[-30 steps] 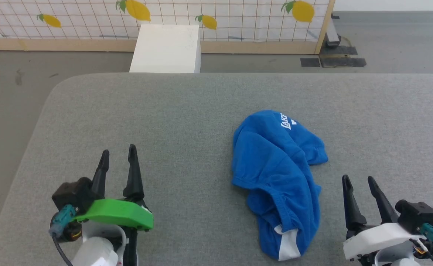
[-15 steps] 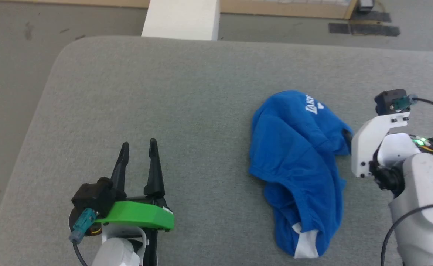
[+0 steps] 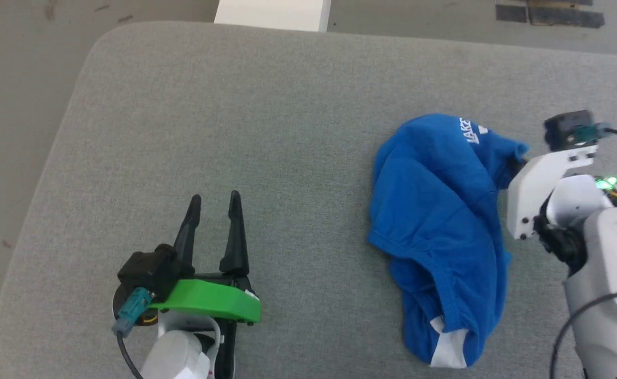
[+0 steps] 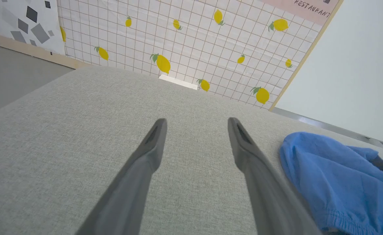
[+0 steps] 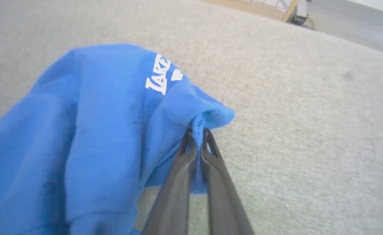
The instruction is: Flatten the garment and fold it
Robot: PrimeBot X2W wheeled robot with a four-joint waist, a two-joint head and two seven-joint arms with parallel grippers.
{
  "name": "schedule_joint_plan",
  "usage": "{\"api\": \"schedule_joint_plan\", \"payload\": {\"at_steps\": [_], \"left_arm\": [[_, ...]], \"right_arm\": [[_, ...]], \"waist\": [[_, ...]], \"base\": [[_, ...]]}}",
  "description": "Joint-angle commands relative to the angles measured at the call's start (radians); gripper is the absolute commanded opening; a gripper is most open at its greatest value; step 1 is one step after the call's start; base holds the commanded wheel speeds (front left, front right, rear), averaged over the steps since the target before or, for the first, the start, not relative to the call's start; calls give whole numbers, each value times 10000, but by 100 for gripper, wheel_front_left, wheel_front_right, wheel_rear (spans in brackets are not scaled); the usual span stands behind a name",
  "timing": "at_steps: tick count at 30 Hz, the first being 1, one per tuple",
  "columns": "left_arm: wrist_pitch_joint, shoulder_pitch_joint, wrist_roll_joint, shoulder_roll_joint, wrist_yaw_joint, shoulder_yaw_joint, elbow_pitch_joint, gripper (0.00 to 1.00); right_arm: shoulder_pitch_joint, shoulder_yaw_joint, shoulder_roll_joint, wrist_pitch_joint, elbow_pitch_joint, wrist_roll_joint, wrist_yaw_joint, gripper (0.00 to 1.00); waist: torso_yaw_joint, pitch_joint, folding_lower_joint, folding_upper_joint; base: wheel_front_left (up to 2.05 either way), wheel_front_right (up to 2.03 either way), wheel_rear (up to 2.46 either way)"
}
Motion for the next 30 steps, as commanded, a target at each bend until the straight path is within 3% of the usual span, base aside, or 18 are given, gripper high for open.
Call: {"api": "schedule_joint_plan", "payload": {"at_steps": [1, 4, 9, 13, 19, 20, 21, 26, 30], "left_arm": [[-39, -166, 73, -30, -90, -20, 66, 100], [-39, -71, 32, -30, -119, -73, 136, 100], [-39, 109, -108, -31, -170, -217, 303, 100], [-39, 130, -217, -31, -228, -364, 475, 100], [-39, 108, -306, -31, -282, -470, 805, 100], [-39, 122, -343, -31, -283, -479, 862, 100], [-39, 149, -468, -31, -280, -489, 916, 100], [371, -133, -1577, -31, -236, -1013, 981, 100], [1866, -941, -2711, -31, 196, -1960, 985, 100]], "right_arm": [[253, -61, -66, -162, -380, 240, -15, 0], [1113, -418, -141, -355, -1637, 734, -15, 0], [3202, -1752, 361, -111, -3215, 940, -15, 0], [5013, -1812, 767, 554, -3468, 1135, -15, 0], [6025, -1692, 983, 868, -3323, 1698, -15, 0], [6024, -1742, 994, 769, -3341, 1808, -15, 33], [5994, -1838, 1002, 596, -3380, 1936, -15, 100], [5631, -2761, 1011, -789, -3723, 2631, -15, 100], [5333, -3479, 1013, -1497, -3976, 2270, -15, 100]], "waist": [[-190, -260, -1, 0], [-376, -495, -1, 0], [-579, -803, -1, 0], [-623, -926, -1, 0], [-621, -1083, -1, 0], [-624, -1115, -1, 0], [-639, -1176, -1, 0], [-749, -1381, -1, 0], [-976, -1474, -1, 0]], "base": [[0, 0, 0], [0, 0, 0], [0, 0, 0], [0, 0, 0], [0, 0, 0], [0, 0, 0], [0, 0, 0], [0, 0, 0], [0, 0, 0]]}}
